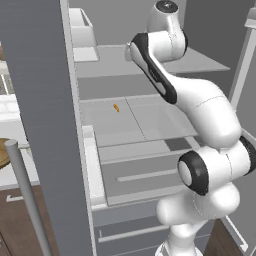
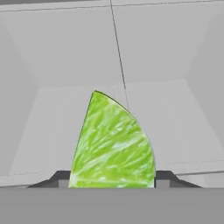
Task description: Grab a lemon wedge from the fridge and one ice cube from the ice bowl, and put them in the glass of lemonade.
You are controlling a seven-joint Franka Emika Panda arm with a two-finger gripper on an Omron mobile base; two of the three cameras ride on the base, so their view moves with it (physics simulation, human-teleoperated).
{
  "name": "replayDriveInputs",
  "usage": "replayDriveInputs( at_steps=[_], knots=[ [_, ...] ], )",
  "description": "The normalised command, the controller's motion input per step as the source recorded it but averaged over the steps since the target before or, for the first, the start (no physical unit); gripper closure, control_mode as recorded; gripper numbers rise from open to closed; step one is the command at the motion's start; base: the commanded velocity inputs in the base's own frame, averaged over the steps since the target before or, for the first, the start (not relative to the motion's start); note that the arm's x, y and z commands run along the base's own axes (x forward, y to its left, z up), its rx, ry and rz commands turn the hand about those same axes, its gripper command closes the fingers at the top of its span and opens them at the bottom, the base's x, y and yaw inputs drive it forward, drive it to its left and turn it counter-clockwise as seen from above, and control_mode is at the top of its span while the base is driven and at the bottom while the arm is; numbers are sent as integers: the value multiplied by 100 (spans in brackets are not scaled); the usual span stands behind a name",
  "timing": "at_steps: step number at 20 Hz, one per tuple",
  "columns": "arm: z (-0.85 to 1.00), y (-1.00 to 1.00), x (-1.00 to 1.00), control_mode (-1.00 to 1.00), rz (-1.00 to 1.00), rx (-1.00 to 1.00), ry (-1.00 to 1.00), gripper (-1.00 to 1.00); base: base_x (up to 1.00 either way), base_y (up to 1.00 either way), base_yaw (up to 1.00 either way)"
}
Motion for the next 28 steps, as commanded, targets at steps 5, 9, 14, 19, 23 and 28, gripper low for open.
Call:
replayDriveInputs(
  at_steps=[5, 9, 14, 19, 23, 28],
  knots=[
    [0, -8, -100, -100, 2, 0, -5, 100, 0, 0, 0],
    [-4, -10, -100, -100, 3, 0, -1, 100, 0, 0, 0],
    [-30, -5, -100, -100, 3, 0, 0, 100, 0, 0, 0],
    [-47, -13, -97, -100, 2, 0, 0, 100, 0, 0, 0],
    [-52, -16, -60, -100, 2, 0, 1, 100, 0, 0, 0],
    [-15, -29, -53, -100, 0, 0, 1, 100, 0, 0, 0]
  ],
)
